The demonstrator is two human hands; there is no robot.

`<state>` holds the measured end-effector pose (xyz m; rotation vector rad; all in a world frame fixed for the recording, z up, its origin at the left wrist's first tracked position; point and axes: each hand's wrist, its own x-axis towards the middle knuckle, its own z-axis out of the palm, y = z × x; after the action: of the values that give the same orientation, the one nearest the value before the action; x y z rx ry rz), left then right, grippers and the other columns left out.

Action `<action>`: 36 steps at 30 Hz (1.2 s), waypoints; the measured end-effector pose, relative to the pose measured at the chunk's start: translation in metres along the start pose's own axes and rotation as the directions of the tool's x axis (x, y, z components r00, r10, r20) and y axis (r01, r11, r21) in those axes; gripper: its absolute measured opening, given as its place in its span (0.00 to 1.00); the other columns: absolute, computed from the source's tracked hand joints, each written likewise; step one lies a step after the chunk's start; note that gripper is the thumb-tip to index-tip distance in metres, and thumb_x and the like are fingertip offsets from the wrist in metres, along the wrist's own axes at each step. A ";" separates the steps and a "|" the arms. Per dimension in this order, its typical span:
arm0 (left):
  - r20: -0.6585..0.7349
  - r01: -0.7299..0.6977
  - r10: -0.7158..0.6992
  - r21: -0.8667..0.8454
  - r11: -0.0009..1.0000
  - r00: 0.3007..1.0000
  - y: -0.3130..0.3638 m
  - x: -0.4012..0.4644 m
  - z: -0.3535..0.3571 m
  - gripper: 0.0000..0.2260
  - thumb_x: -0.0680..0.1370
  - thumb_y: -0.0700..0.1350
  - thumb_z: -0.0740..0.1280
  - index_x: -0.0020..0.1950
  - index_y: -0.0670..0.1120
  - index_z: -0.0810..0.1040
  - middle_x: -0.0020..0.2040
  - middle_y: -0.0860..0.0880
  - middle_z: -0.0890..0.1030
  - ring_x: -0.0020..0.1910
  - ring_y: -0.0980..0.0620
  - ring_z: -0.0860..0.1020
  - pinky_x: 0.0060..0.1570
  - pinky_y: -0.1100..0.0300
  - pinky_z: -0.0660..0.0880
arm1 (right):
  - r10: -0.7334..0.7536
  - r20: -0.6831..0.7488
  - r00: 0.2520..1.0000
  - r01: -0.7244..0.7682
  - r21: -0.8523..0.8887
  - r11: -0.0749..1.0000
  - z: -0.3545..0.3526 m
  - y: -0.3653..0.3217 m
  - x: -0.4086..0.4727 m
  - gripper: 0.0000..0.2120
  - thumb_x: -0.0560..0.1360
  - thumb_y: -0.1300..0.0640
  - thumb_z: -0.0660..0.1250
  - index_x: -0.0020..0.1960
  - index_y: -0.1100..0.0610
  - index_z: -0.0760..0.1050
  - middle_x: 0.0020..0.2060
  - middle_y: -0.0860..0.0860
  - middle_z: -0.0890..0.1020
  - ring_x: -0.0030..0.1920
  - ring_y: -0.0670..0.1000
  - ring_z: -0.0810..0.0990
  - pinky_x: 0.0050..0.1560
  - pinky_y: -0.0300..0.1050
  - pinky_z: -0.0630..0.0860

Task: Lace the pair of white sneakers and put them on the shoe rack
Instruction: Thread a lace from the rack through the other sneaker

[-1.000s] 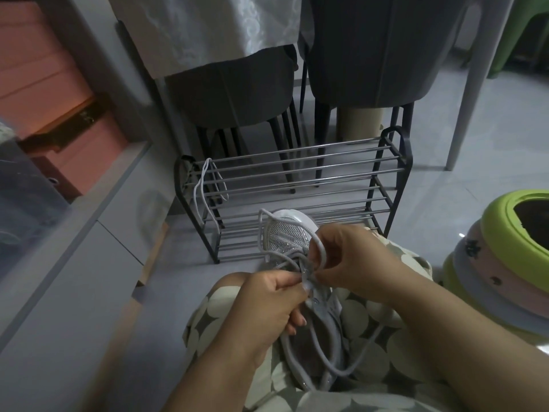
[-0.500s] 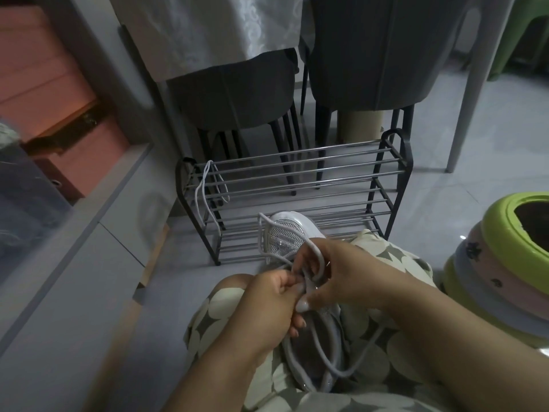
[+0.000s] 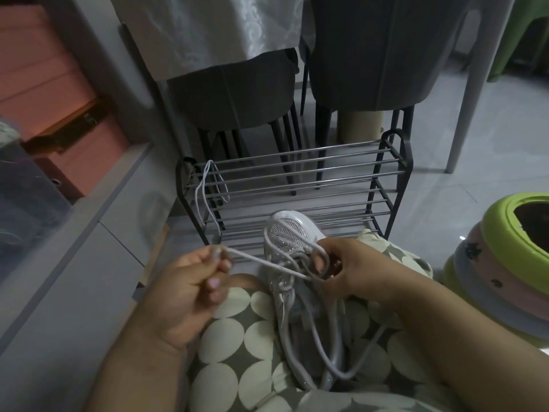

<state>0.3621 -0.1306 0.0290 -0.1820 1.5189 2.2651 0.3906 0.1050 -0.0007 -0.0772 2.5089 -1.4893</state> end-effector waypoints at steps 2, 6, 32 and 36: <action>-0.072 -0.003 -0.002 -0.072 0.997 0.997 0.007 0.003 -0.016 0.10 0.80 0.35 0.53 0.43 0.39 0.71 0.30 0.48 0.72 0.19 0.60 0.65 0.16 0.70 0.62 | 0.014 0.004 1.000 -0.014 0.053 0.998 -0.001 -0.001 0.001 0.14 0.64 0.68 0.72 0.36 0.55 0.69 0.31 0.50 0.74 0.31 0.46 0.71 0.31 0.35 0.69; -0.260 0.031 0.072 0.370 0.928 0.963 -0.007 0.016 -0.030 0.11 0.81 0.36 0.55 0.41 0.38 0.74 0.31 0.45 0.73 0.22 0.55 0.68 0.20 0.67 0.64 | -0.008 0.022 1.000 0.003 0.207 0.978 -0.001 0.000 0.002 0.21 0.63 0.69 0.76 0.34 0.55 0.65 0.30 0.52 0.74 0.31 0.49 0.73 0.31 0.37 0.70; -0.063 -0.443 0.468 0.232 0.866 0.882 -0.015 0.010 -0.007 0.08 0.74 0.44 0.62 0.34 0.48 0.75 0.32 0.53 0.72 0.37 0.54 0.70 0.46 0.58 0.70 | 0.195 -0.166 0.967 -0.076 0.542 0.837 0.001 0.002 0.007 0.14 0.76 0.55 0.65 0.33 0.58 0.72 0.25 0.52 0.76 0.25 0.47 0.64 0.28 0.39 0.59; -0.032 -0.372 0.545 0.697 0.613 0.838 -0.007 0.012 -0.015 0.08 0.68 0.45 0.57 0.29 0.46 0.68 0.31 0.50 0.69 0.33 0.54 0.68 0.39 0.58 0.64 | 0.225 -0.161 0.961 -0.141 0.415 0.899 0.003 -0.002 0.007 0.13 0.76 0.56 0.67 0.36 0.61 0.75 0.22 0.49 0.73 0.22 0.45 0.64 0.22 0.32 0.60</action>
<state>0.3520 -0.1389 0.0135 0.1847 2.6831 1.8849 0.3848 0.1001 -0.0016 0.3904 2.2165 -1.9764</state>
